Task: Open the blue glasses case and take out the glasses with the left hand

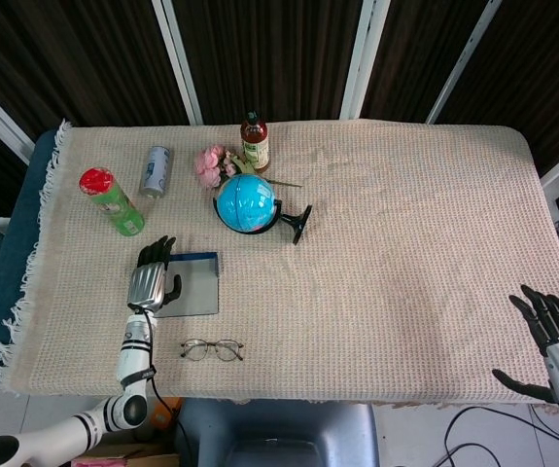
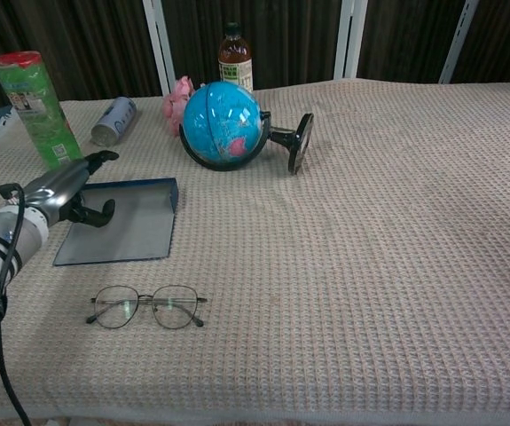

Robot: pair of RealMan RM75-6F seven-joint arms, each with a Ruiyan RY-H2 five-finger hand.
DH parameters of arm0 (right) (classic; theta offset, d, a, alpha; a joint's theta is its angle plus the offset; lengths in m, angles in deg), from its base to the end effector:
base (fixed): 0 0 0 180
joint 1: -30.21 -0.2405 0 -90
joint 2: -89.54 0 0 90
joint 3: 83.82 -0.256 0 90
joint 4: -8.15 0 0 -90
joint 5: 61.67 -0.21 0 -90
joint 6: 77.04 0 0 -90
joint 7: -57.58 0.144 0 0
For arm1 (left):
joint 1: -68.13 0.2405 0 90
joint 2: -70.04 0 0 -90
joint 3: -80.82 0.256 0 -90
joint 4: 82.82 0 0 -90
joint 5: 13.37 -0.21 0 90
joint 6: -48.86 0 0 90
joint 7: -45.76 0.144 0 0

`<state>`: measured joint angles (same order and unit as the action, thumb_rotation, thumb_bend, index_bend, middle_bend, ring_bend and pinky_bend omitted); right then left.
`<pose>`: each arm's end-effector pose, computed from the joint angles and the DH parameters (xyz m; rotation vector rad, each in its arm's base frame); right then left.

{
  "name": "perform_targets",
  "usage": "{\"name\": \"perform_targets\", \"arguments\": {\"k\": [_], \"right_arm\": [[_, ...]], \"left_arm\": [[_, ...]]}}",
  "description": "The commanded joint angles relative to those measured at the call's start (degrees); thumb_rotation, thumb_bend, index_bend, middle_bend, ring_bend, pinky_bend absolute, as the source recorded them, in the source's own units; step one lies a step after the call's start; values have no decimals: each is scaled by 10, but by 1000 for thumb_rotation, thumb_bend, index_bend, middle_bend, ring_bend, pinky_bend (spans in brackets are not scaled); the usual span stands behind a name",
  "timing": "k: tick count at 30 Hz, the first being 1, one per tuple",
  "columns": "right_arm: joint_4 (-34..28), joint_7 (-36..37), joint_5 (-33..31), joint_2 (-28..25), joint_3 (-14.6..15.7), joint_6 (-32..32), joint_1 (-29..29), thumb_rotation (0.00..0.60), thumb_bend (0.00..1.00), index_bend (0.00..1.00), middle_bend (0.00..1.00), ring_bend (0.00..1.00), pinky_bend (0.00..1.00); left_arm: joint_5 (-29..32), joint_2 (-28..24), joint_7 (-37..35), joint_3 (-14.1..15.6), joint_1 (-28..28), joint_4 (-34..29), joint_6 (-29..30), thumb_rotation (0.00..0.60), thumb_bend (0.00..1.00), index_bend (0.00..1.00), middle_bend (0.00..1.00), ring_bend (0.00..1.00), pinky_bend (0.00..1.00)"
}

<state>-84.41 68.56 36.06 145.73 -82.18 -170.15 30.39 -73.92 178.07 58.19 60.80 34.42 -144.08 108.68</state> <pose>-0.3037 -0.1357 0.1967 1.4664 -0.9001 1.0260 -0.2112 0.3531 -0.0570 -1.3775 -1.2019 -0.9562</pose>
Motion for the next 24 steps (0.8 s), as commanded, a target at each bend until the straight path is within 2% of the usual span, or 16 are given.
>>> {"name": "perform_targets", "arguments": {"k": [1, 4, 5, 8, 11, 14, 18, 20, 24], "right_arm": [[4, 0, 1, 2, 1, 0, 1, 600, 176, 0, 0, 0, 0], [3, -11, 2, 5, 2, 5, -1, 600, 176, 0, 0, 0, 0], [0, -19, 1, 7, 1, 10, -3, 600, 176, 0, 0, 0, 0], [-7, -40, -2, 12, 3, 23, -6, 600, 176, 0, 0, 0, 0], [-7, -56, 0, 18, 5, 29, -7, 600, 176, 0, 0, 0, 0], [-10, -61, 7, 23, 5, 26, -9, 600, 176, 0, 0, 0, 0], [-16, -82, 0, 31, 1, 35, -12, 600, 176, 0, 0, 0, 0], [-16, -95, 0, 36, 2, 42, -15, 600, 176, 0, 0, 0, 0], [-16, -101, 3, 41, 5, 43, -14, 600, 176, 0, 0, 0, 0]], "left_arm": [[-48, -67, 9, 47, 40, -110, 45, 600, 476, 0, 0, 0, 0], [-131, -149, -8, 107, 87, -231, 102, 600, 465, 0, 0, 0, 0], [-171, -189, -3, 137, 106, -279, 129, 600, 465, 0, 0, 0, 0], [-246, -273, 18, 204, 153, -366, 190, 600, 462, 5, 0, 0, 0], [-296, -329, 28, 255, 195, -393, 239, 600, 461, 3, 0, 0, 0], [-361, -381, 26, 315, 247, -359, 303, 600, 432, 0, 0, 0, 0], [-367, -360, -55, 322, 295, -275, 360, 600, 408, 0, 0, 0, 0], [-374, -360, -54, 324, 299, -250, 358, 600, 392, 0, 0, 0, 0], [-377, -355, -62, 318, 303, -241, 363, 600, 388, 0, 0, 0, 0]]}}
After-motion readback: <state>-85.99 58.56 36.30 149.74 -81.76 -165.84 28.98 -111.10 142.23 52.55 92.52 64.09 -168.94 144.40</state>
